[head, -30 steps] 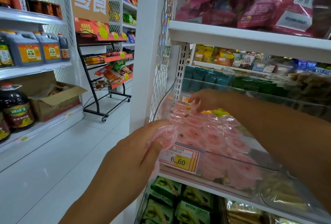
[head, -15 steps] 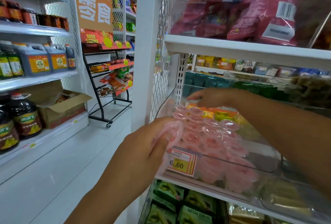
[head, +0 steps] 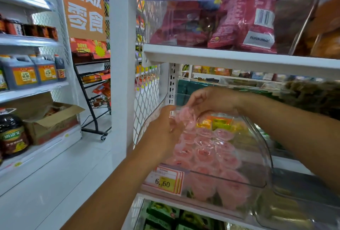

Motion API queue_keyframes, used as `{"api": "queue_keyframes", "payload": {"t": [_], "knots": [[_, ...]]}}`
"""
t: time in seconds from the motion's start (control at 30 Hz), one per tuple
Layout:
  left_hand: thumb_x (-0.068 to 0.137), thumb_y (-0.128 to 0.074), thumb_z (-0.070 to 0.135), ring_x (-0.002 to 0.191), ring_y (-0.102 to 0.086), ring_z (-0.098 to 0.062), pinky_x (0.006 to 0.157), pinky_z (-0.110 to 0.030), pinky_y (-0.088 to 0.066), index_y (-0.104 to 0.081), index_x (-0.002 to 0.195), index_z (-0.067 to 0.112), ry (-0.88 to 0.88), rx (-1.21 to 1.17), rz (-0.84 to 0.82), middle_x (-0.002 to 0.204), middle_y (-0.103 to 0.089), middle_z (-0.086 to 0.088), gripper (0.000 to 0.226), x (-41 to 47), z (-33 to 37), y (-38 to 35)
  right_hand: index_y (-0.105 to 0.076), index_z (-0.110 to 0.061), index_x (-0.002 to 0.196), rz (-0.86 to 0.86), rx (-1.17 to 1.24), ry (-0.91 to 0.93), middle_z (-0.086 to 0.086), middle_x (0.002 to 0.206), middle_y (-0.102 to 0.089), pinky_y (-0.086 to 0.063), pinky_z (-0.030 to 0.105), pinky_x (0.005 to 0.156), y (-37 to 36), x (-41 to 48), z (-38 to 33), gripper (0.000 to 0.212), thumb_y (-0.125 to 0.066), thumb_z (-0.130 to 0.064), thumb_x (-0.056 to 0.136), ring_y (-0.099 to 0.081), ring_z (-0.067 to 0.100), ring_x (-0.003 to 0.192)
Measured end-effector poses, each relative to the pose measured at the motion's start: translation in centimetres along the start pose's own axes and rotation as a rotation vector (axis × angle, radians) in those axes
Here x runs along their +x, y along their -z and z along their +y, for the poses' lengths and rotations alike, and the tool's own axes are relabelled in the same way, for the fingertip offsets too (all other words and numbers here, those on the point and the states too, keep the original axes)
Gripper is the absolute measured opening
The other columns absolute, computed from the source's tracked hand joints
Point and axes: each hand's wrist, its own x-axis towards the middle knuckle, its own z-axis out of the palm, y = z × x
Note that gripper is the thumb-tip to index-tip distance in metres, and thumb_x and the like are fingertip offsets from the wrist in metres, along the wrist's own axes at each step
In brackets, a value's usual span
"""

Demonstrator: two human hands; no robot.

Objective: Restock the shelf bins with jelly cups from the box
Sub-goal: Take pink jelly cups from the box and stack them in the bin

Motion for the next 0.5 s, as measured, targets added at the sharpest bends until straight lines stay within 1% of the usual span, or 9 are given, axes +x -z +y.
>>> {"api": "queue_keyframes", "payload": {"t": [0.07, 0.1, 0.13, 0.2, 0.23, 0.3, 0.4, 0.47, 0.5], "knots": [[0.097, -0.053, 0.032, 0.080, -0.065, -0.006, 0.061, -0.023, -0.048, -0.038, 0.135, 0.032, 0.035, -0.057, 0.032, 0.106, -0.062, 0.008, 0.041, 0.1, -0.6, -0.1, -0.065, -0.010, 0.091, 0.164, -0.331, -0.074, 0.007, 0.082, -0.068, -0.056, 0.026, 0.064, 1.3, 1.6, 1.2, 0.006, -0.063, -0.004, 0.090, -0.066, 0.018, 0.070], [0.097, -0.052, 0.028, 0.081, -0.065, -0.009, 0.062, -0.026, -0.049, -0.041, 0.133, 0.032, 0.045, -0.077, 0.043, 0.109, -0.063, 0.007, 0.038, 0.0, -0.7, -0.1, -0.067, -0.009, 0.093, 0.217, -0.495, -0.121, 0.004, 0.078, -0.066, -0.052, 0.024, 0.062, 1.8, 2.3, 1.9, 0.005, -0.061, -0.008, 0.092, -0.063, 0.015, 0.067], [0.098, -0.050, 0.025, 0.082, -0.065, -0.010, 0.063, -0.027, -0.050, -0.044, 0.130, 0.034, 0.048, -0.089, 0.045, 0.109, -0.064, 0.006, 0.034, -0.1, -0.9, -0.2, -0.068, -0.007, 0.095, 0.244, -0.620, -0.179, 0.005, 0.078, -0.066, -0.049, 0.024, 0.062, 2.2, 2.8, 2.6, 0.010, -0.060, -0.010, 0.092, -0.061, 0.015, 0.066], [0.098, -0.046, 0.019, 0.076, -0.066, -0.011, 0.058, -0.028, -0.049, -0.048, 0.121, 0.036, 0.047, -0.106, 0.051, 0.100, -0.069, 0.007, 0.029, -0.3, -1.0, -0.1, -0.070, -0.004, 0.102, 0.230, -0.785, -0.284, 0.009, 0.089, -0.070, -0.047, 0.025, 0.068, 2.2, 3.7, 3.9, 0.018, -0.060, -0.014, 0.092, -0.059, 0.017, 0.073], [0.098, -0.044, 0.017, 0.073, -0.065, -0.013, 0.056, -0.030, -0.050, -0.050, 0.118, 0.037, 0.049, -0.114, 0.058, 0.093, -0.070, 0.008, 0.029, -0.3, -1.0, -0.1, -0.069, -0.004, 0.104, 0.223, -0.792, -0.324, 0.010, 0.095, -0.070, -0.048, 0.026, 0.071, 2.0, 3.9, 4.4, 0.020, -0.062, -0.016, 0.090, -0.059, 0.017, 0.077], [0.098, -0.042, 0.014, 0.073, -0.066, -0.015, 0.057, -0.035, -0.053, -0.051, 0.114, 0.038, 0.056, -0.131, 0.067, 0.087, -0.070, 0.007, 0.030, -0.3, -0.7, 0.1, -0.068, -0.005, 0.106, 0.229, -0.738, -0.366, 0.010, 0.098, -0.070, -0.050, 0.027, 0.073, 1.9, 4.3, 5.1, 0.021, -0.065, -0.014, 0.087, -0.059, 0.018, 0.078], [0.098, -0.040, 0.018, 0.073, -0.066, -0.015, 0.054, -0.031, -0.050, -0.049, 0.115, 0.040, 0.070, -0.122, 0.050, 0.091, -0.070, 0.008, 0.029, -0.3, -0.5, 0.2, -0.066, -0.004, 0.113, 0.257, -0.755, -0.370, 0.011, 0.102, -0.071, -0.055, 0.028, 0.071, 1.8, 4.7, 5.9, 0.026, -0.065, -0.008, 0.088, -0.066, 0.020, 0.073], [0.098, -0.040, 0.021, 0.072, -0.065, -0.011, 0.052, -0.028, -0.046, -0.049, 0.118, 0.039, 0.084, -0.112, 0.033, 0.095, -0.068, 0.011, 0.028, -0.3, -0.2, 0.3, -0.066, -0.011, 0.115, 0.253, -0.716, -0.351, 0.010, 0.103, -0.069, -0.053, 0.026, 0.064, 1.7, 4.5, 6.3, 0.028, -0.067, -0.009, 0.088, -0.064, 0.017, 0.067], [0.098, -0.040, 0.022, 0.068, -0.063, -0.008, 0.051, -0.025, -0.042, -0.049, 0.118, 0.039, 0.092, -0.113, 0.025, 0.095, -0.068, 0.012, 0.028, -0.3, -0.2, 0.3, -0.067, -0.013, 0.116, 0.220, -0.683, -0.351, 0.010, 0.101, -0.067, -0.051, 0.023, 0.059, 1.6, 4.3, 6.4, 0.029, -0.068, -0.009, 0.087, -0.062, 0.014, 0.065]]}}
